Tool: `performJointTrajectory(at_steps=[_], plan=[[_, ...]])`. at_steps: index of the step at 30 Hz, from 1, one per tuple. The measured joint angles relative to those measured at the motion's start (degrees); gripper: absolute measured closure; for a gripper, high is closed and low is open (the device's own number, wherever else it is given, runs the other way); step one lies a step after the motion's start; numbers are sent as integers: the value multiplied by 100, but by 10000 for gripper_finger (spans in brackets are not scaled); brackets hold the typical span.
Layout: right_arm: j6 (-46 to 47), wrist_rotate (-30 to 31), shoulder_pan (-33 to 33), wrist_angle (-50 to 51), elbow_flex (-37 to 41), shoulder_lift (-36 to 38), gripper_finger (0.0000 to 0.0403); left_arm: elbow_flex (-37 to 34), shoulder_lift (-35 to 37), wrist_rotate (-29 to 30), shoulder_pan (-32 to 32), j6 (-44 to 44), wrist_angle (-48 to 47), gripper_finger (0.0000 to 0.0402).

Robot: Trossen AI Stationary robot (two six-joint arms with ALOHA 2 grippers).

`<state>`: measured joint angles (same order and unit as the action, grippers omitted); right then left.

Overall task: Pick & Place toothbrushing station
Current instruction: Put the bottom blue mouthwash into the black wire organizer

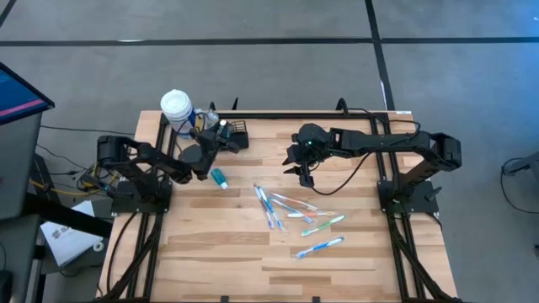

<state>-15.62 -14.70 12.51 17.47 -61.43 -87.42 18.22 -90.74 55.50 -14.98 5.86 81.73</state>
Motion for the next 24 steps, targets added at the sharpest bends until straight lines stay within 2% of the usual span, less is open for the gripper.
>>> performJointTrajectory(at_steps=[24], plan=[[-92, 0, 0, -20, 0, 0, 275, 0, -1309, 109, -243, -1118, 164, 315]])
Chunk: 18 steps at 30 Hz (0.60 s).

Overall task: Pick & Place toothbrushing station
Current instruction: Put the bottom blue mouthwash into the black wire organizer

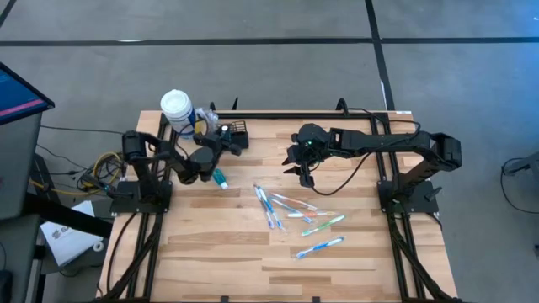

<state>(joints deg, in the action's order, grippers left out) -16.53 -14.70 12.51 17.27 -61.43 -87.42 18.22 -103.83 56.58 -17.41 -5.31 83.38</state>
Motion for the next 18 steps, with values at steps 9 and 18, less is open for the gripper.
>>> performJointTrajectory(at_steps=[9, 18], plan=[[-46, -2, 0, -18, 2, 0, 275, 213, -302, 3, 17, -101, 109, 315], [-46, -2, 0, -17, 2, 0, 275, 289, -337, -25, 17, -93, 60, 294]])
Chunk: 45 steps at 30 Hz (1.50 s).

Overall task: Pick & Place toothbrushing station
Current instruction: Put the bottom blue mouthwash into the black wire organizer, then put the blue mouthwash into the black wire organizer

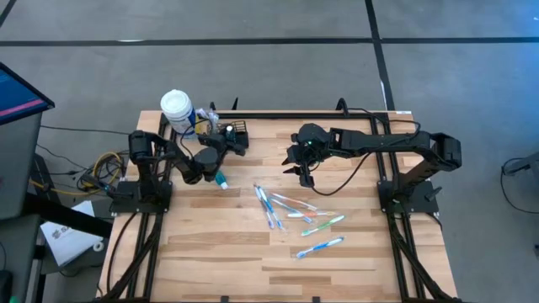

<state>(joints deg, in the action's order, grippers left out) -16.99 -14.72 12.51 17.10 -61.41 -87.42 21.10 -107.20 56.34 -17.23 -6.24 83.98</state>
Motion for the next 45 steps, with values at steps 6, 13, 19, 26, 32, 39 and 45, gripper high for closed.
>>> performJointTrajectory(at_steps=[6, 13, 19, 26, 32, 39, 45], plan=[[0, 0, 0, 2, 0, 0, 275, -4, -4, 16, 34, 0, -21, 298], [1, 0, 0, 15, 0, 0, 275, -4, -4, 14, 37, -2, -28, 291], [2, 0, 0, 15, 0, 0, 275, -9, -7, 15, 55, -2, -37, 284], [1, 0, 0, 15, 0, 0, 275, -11, -7, 24, 55, -4, -39, 293], [1, -1, -1, 15, 0, 0, 275, -11, -7, 24, 55, -4, -39, 298], [2, 0, 0, 15, 0, 0, 275, -13, 13, 22, 52, -5, -41, 298], [1, -2, 0, 15, 0, 0, 275, -31, 516, 21, 128, 468, -118, 298]])
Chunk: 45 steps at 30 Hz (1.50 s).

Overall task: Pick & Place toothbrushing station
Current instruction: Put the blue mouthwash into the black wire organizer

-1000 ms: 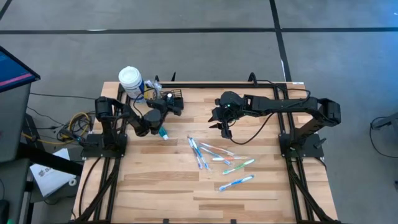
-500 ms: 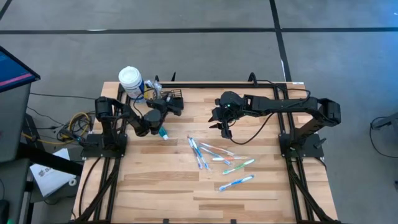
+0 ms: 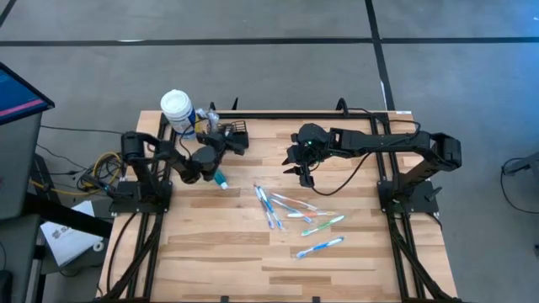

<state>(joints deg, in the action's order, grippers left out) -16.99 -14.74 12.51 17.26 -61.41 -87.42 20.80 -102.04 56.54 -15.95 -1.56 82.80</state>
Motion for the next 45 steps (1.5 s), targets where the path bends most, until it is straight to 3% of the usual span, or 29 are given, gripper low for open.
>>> performJointTrajectory(at_steps=[14, 19, 23, 29, 33, 38, 45], plan=[[50, 0, 0, 48, 2, 0, 275, -84, 1223, -1283, 814, 1479, -125, 298], [50, 0, 0, 46, 2, 0, 275, -238, 1827, -1778, 1222, 1608, -405, 298], [53, 0, 0, 46, 2, 0, 275, -179, 2601, -2346, 1300, 1266, -2123, 298], [113, -1, -1, 46, 2, 0, 275, 433, 3981, -3227, 1079, 567, -6211, 298], [111, -2, -2, 42, 2, 0, 275, 1252, 4382, -4150, 765, 544, -8806, 300], [93, -1, -1, 38, 2, 0, 275, 2620, 3777, -4701, 576, 1084, -11540, 327], [93, -1, -1, 50, 2, 0, 275, 3841, 2219, -5091, 983, 2390, -13357, 374]])
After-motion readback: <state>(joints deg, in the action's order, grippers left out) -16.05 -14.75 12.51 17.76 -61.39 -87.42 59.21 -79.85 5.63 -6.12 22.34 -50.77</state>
